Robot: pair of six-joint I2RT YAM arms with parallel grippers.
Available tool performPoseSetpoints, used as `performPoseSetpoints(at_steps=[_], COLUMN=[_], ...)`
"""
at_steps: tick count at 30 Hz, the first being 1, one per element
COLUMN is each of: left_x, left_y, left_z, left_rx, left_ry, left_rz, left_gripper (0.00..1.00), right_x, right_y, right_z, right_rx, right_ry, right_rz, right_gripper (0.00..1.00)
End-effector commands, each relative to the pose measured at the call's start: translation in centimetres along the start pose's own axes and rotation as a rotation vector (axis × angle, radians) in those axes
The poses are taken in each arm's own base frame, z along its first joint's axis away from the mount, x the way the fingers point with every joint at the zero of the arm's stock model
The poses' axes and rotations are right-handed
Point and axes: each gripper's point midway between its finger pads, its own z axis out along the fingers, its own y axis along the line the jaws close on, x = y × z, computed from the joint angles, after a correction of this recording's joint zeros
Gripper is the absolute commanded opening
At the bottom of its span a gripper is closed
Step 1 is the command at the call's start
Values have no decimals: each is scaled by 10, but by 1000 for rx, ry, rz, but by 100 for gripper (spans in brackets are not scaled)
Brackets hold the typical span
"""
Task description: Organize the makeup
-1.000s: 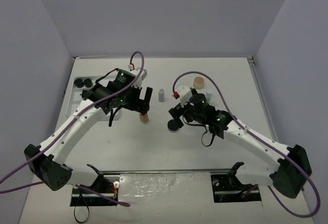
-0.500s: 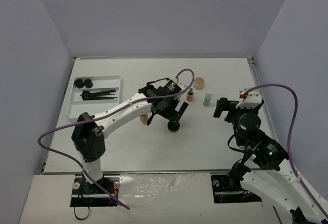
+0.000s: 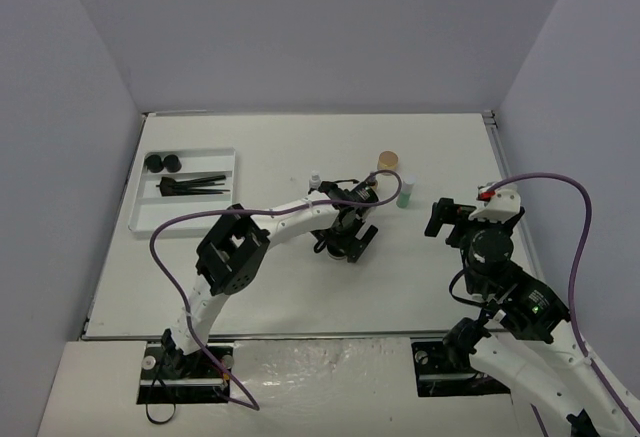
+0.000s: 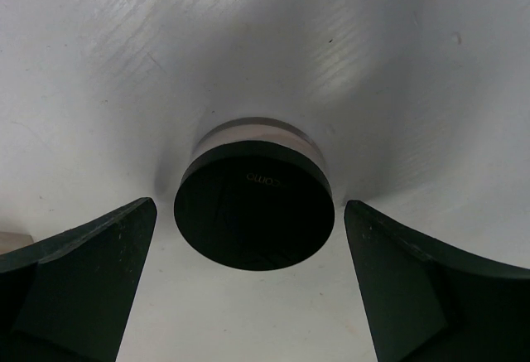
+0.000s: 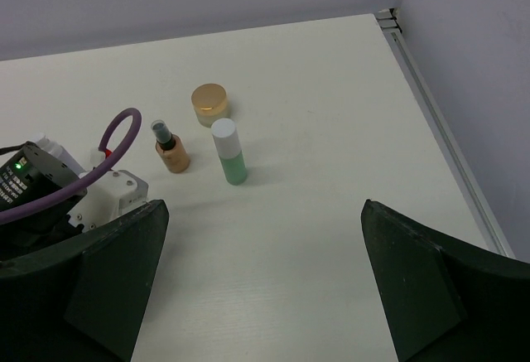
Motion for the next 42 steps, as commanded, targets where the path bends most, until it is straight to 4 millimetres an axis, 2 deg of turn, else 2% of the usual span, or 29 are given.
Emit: performPoseSetpoints(at_steps=[1, 7, 23, 29, 32, 34, 37, 39, 42], left_x=[-29, -29, -36, -36, -37, -39, -45, -51, -62], left_y=[-5, -5, -7, -8, -8, -9, -9, -8, 1], left_z=[-22, -23, -34, -36, -41, -49, -72, -94, -140], left_rx=[12, 12, 23, 31, 35, 42, 56, 61, 59], left_ry=[-103, -104, -129, -125, -127, -138, -169, -194, -252], left_rz=[-27, -33, -35, -34, -35, -35, -34, -33, -37], left_gripper=[91, 82, 78, 62, 48, 36, 21, 16, 15], right_x=[-8, -4, 2, 2, 1, 1, -2, -5, -11], right_y=[3, 7, 15, 15, 15, 14, 13, 13, 12], right_z=[1, 4, 8, 9, 9, 9, 8, 7, 6], right_rx=[-4, -14, -40, -37, -35, -31, -29, -29, -31], right_ry=[-29, -10, 18, 19, 17, 16, 10, 2, -7], right_rz=[39, 16, -21, -23, -24, -27, -24, -17, -11], right_gripper=[100, 100, 100, 100, 100, 100, 100, 100, 100])
